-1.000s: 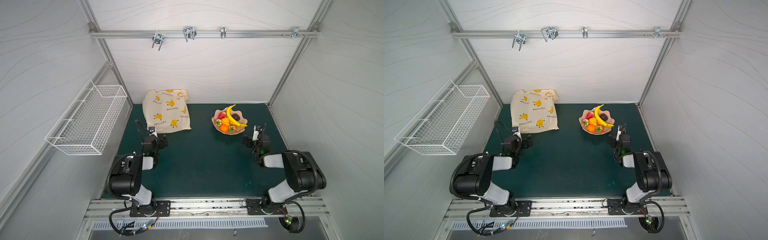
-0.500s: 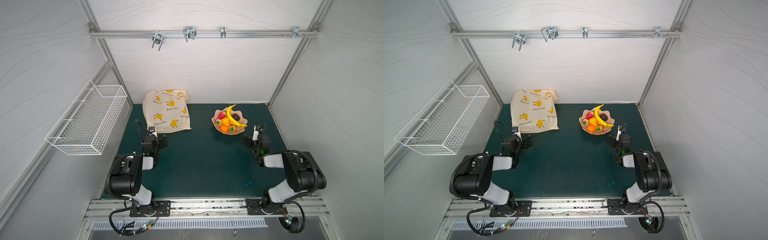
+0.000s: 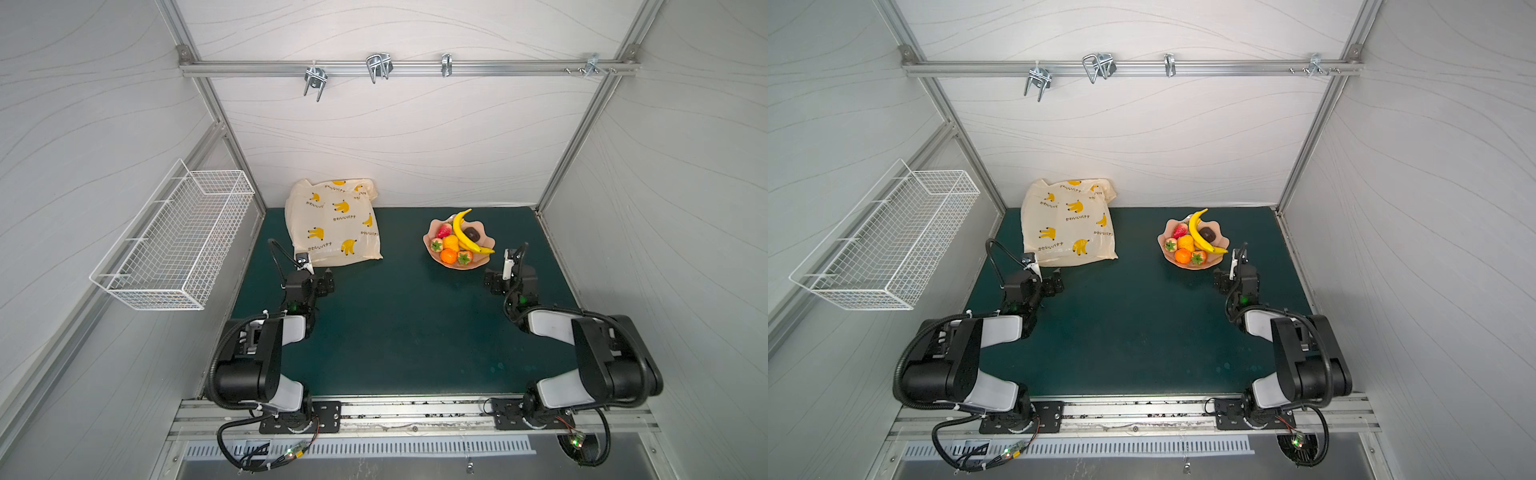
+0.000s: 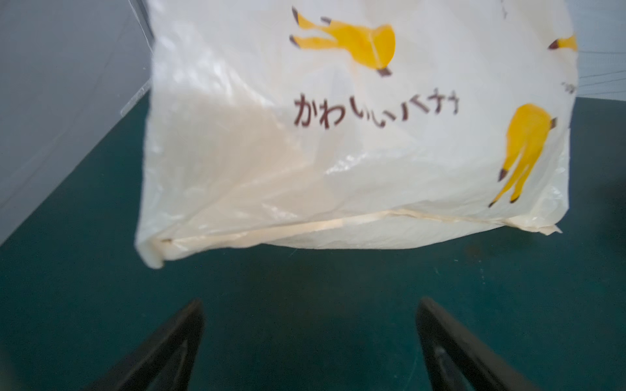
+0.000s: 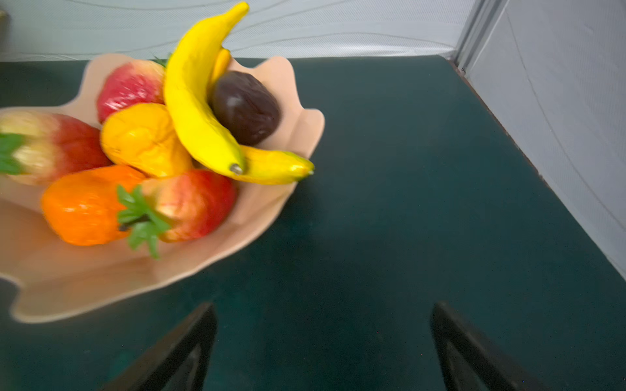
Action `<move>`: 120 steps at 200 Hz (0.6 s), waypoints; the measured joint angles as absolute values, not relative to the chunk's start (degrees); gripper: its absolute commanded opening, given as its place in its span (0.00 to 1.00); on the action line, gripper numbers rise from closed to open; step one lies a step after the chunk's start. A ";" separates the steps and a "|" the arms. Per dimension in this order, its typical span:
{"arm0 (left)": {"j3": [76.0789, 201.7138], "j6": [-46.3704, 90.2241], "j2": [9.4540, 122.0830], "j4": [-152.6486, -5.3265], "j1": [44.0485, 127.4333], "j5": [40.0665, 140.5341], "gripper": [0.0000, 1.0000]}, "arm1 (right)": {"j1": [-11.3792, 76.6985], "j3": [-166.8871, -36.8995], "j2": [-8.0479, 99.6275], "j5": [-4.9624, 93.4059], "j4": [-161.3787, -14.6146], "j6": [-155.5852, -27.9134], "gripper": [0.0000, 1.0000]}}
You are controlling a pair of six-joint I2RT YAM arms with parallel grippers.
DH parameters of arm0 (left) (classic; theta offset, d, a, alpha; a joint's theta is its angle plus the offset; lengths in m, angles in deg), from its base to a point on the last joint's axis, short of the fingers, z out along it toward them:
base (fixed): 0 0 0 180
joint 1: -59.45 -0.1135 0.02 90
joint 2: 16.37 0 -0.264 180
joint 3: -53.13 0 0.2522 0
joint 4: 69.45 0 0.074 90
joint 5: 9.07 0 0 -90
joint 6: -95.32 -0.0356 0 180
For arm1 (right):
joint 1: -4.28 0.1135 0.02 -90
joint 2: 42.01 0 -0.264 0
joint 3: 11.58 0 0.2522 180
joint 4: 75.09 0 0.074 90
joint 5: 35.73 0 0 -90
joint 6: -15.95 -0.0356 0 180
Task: Place the fruits into the plastic bag
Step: 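Move the left gripper to the banana-print bag while the right gripper approaches the fruit bowl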
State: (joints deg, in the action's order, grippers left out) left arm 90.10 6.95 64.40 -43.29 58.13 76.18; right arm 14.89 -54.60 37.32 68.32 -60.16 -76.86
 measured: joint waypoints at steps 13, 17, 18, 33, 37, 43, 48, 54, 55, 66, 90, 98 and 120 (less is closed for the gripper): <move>90.08 7.71 58.76 -46.37 58.41 75.54 0.99 | 16.33 -58.09 32.58 68.78 -67.07 -78.45 0.99; 90.14 8.06 56.97 -47.53 58.50 75.48 0.99 | 16.72 -59.21 31.07 68.60 -69.38 -79.00 0.99; 90.14 8.13 56.70 -47.68 58.50 75.43 0.99 | 16.77 -59.38 30.81 68.58 -69.75 -79.07 0.99; 90.53 9.64 49.64 -53.41 59.03 74.97 0.99 | 17.64 -62.90 25.54 67.38 -77.67 -81.91 0.99; 90.67 10.10 48.20 -54.89 59.18 74.84 0.99 | 17.77 -63.62 24.40 66.94 -79.55 -82.69 0.99; 90.86 10.84 45.54 -57.60 59.35 74.62 0.99 | 17.88 -64.39 22.83 66.07 -82.04 -83.81 0.99; 91.10 11.58 43.52 -59.85 59.48 74.45 0.99 | 17.95 -64.96 21.34 65.26 -84.42 -85.10 0.99; 91.47 12.57 41.16 -62.83 59.62 74.30 0.99 | 17.99 -65.50 19.88 64.16 -87.13 -86.37 0.99; 91.54 12.74 40.88 -63.15 59.64 74.30 0.99 | 17.99 -65.55 19.70 64.06 -87.46 -86.34 0.99; 92.85 14.64 37.16 -68.92 59.75 74.38 0.99 | 18.06 -66.33 17.58 61.67 -92.31 -88.79 0.99; 98.97 19.63 31.72 -82.50 60.07 76.02 0.99 | 18.14 -68.23 14.37 54.72 -101.91 -94.10 0.99; 101.64 21.00 30.96 -86.45 60.40 76.83 0.99 | 18.32 -68.82 13.69 52.43 -104.35 -95.63 0.99; 110.10 23.76 31.09 -96.81 63.16 77.62 0.99 | 19.24 -70.27 11.79 46.81 -110.96 -98.63 0.99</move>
